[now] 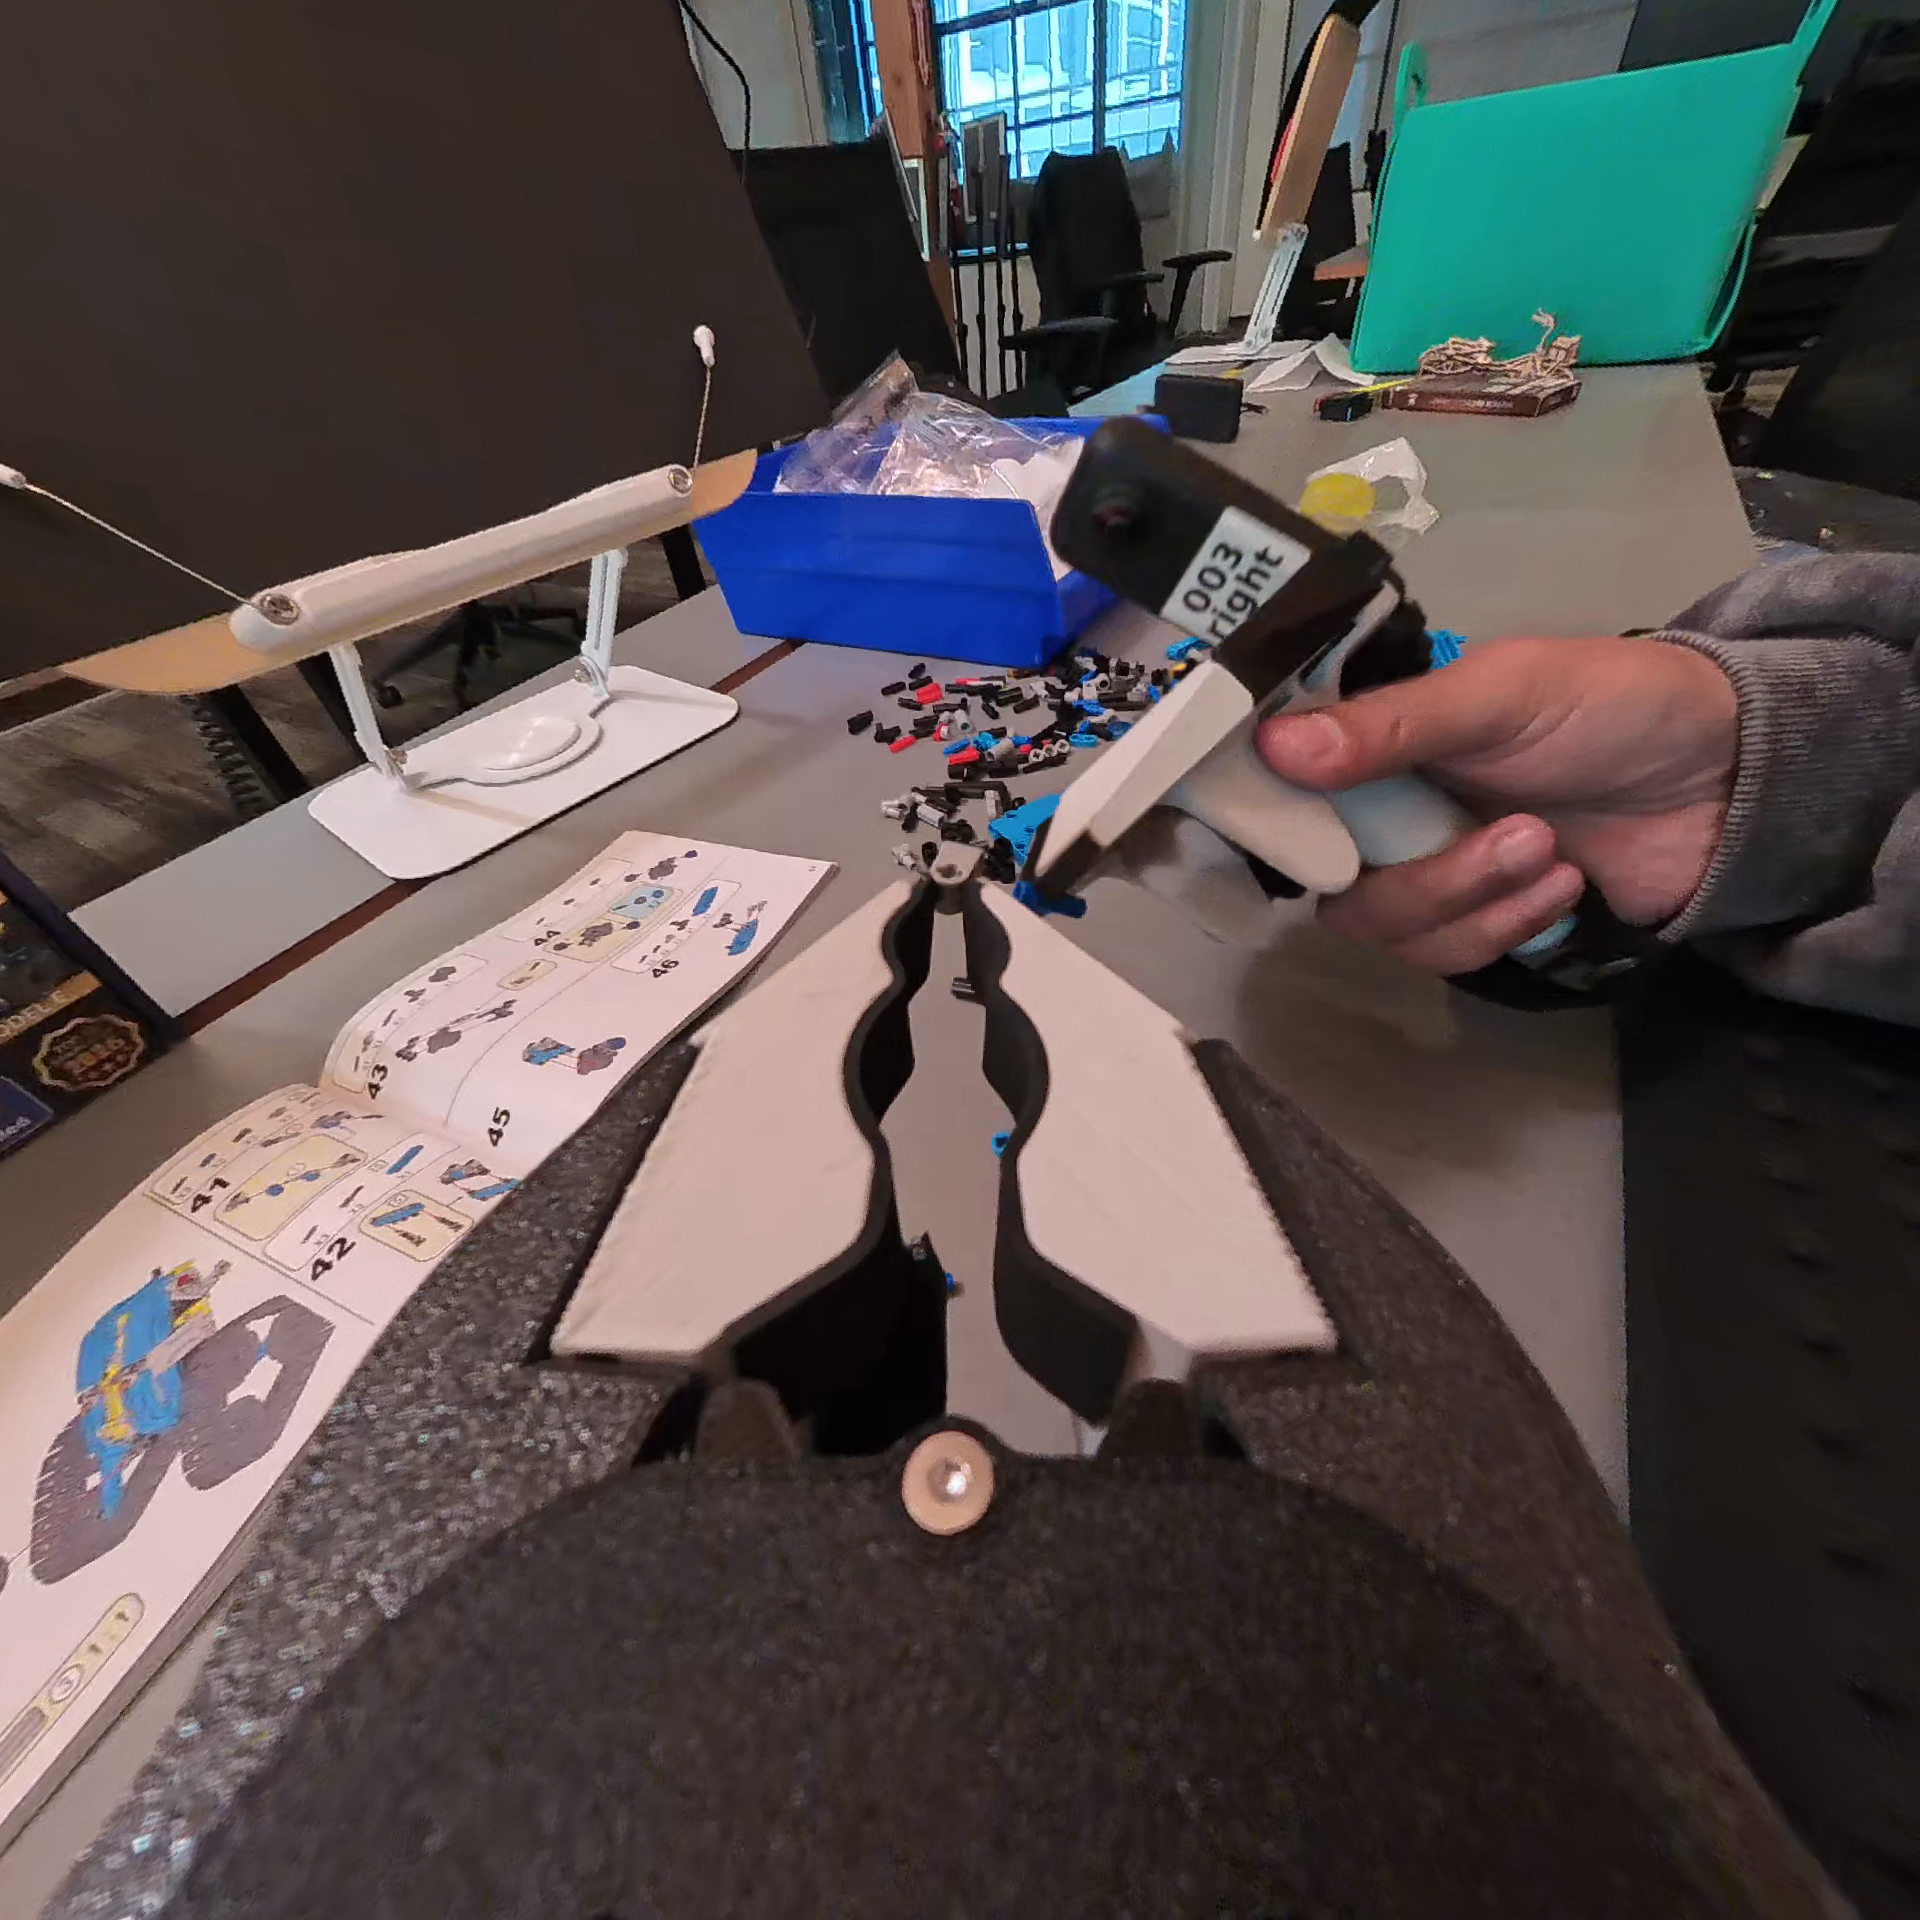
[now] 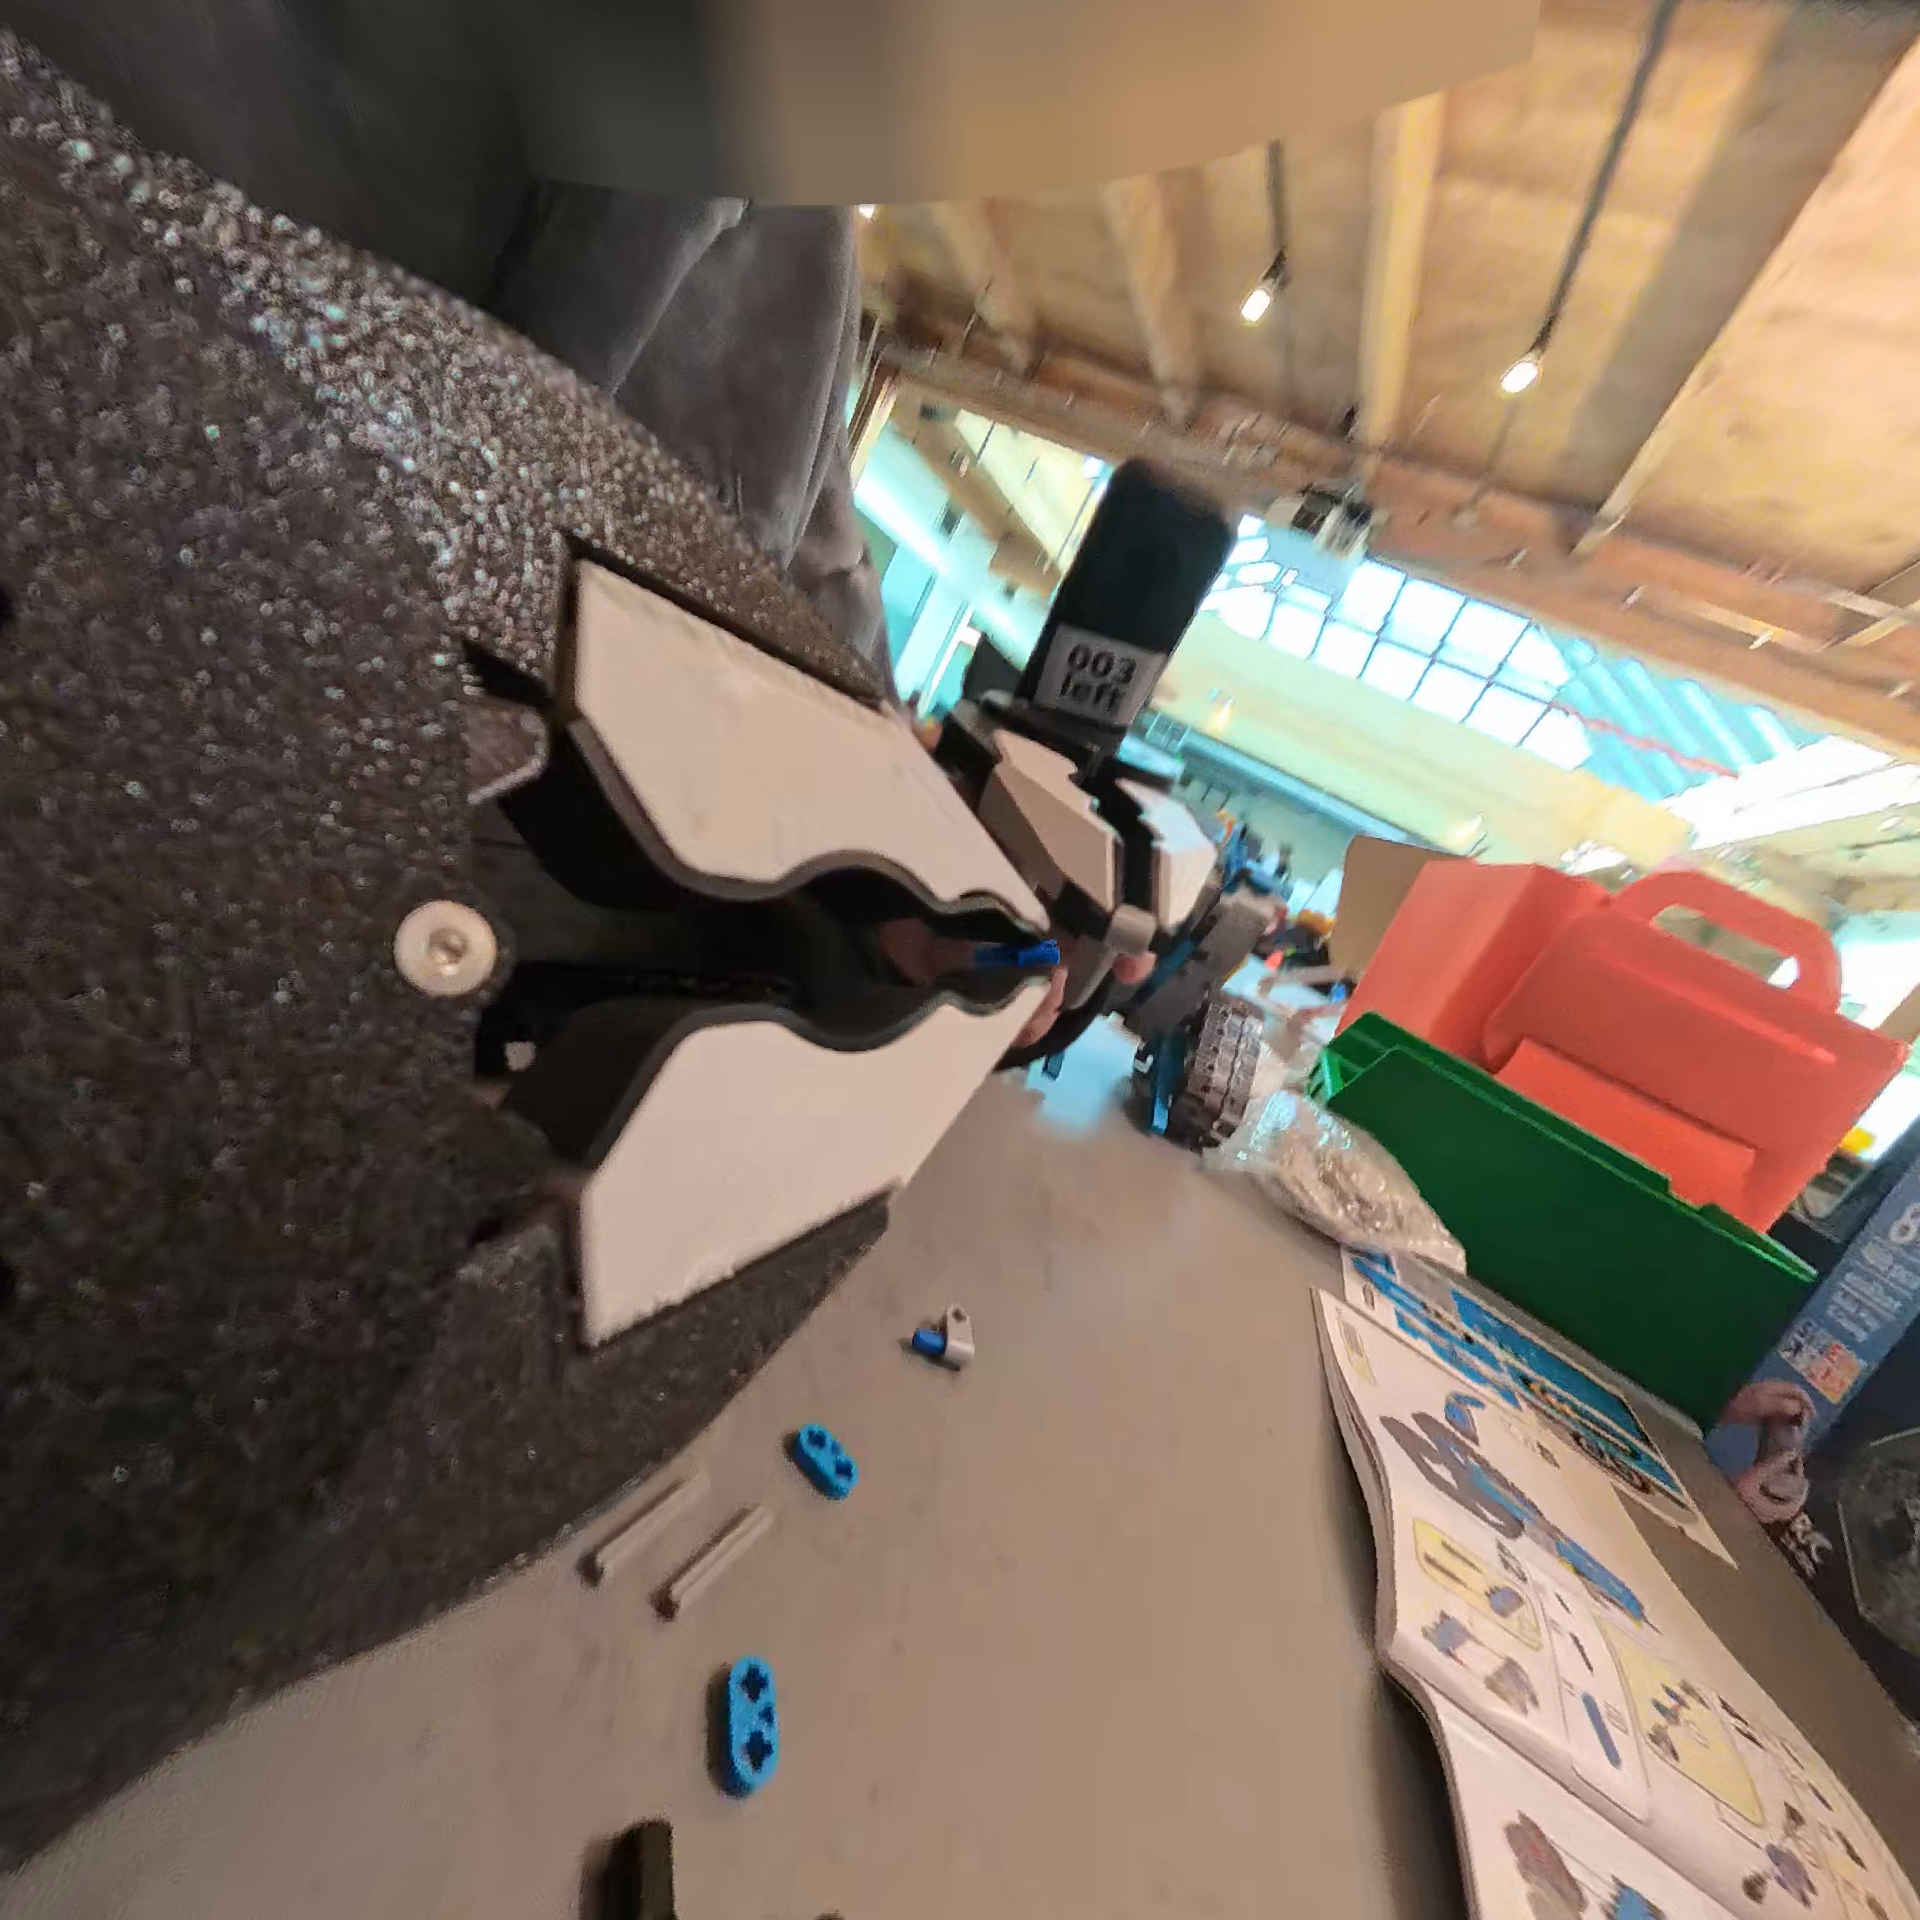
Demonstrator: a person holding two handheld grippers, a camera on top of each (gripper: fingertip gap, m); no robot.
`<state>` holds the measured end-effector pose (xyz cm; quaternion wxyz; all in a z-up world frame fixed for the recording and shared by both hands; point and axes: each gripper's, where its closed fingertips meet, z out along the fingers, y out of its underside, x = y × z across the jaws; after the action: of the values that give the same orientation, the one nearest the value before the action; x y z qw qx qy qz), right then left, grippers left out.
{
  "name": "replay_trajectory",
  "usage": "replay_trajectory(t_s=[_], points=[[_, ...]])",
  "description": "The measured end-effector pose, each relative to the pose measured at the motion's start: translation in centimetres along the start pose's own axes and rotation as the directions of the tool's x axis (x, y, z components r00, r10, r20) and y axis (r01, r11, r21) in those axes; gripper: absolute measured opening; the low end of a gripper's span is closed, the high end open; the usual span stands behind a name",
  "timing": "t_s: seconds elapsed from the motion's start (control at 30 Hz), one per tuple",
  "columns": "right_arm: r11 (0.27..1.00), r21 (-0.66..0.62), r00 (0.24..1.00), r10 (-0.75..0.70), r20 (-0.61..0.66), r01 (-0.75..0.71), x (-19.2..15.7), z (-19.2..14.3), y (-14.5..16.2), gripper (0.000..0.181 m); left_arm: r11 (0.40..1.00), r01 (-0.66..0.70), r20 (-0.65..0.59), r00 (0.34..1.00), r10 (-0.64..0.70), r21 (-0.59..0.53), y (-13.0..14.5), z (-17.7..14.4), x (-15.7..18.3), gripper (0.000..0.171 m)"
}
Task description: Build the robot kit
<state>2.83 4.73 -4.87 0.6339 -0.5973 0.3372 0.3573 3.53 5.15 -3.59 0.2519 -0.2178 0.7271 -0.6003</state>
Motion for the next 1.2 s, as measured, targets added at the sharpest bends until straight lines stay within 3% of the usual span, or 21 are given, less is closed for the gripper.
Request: replay_trajectory(t_s=[0.27, 0.5, 0.73, 0.83, 1.07, 1.2], points=[[0.981, 0.114, 0.981, 0.146, 0.126, -0.160, -0.4, 0.4, -1.0, 0.003, 0.999, -0.043, 0.040, 0.998, 0.044, -0.021, 0.3, 0.4, -0.1, 0.004], [0.973, 0.174, 0.988, 0.148, 0.037, -0.153, 0.6, 0.5, -1.2, 0.003, 0.993, -0.105, 0.092, 0.990, 0.110, -0.058, 0.8, 0.6, -0.4, 0.004], [0.957, 0.239, 0.987, 0.160, 0.034, -0.163, 0.8, 0.3, -1.5, 0.003, 0.990, -0.121, 0.127, 0.983, 0.129, -0.071, 0.8, 0.8, -0.5, 0.004], [0.953, 0.269, 0.990, 0.142, 0.015, -0.141, 0.8, 0.3, -1.9, 0.001, 0.987, -0.143, 0.159, 0.975, 0.154, -0.080, 0.7, 0.8, -0.7, 0.004], [0.972, 0.221, 0.986, -0.046, -0.161, 0.082, 0.6, 0.5, -2.0, 0.002, 0.980, -0.176, 0.194, 0.962, 0.192, -0.097, 0.6, 0.9, -0.7, 0.003], [0.968, 0.249, 0.994, -0.003, -0.109, 0.030, 0.7, 0.4, -2.2, 0.002, 0.983, -0.156, 0.184, 0.968, 0.171, -0.094, 0.7, 0.9, -0.7, 0.003]])
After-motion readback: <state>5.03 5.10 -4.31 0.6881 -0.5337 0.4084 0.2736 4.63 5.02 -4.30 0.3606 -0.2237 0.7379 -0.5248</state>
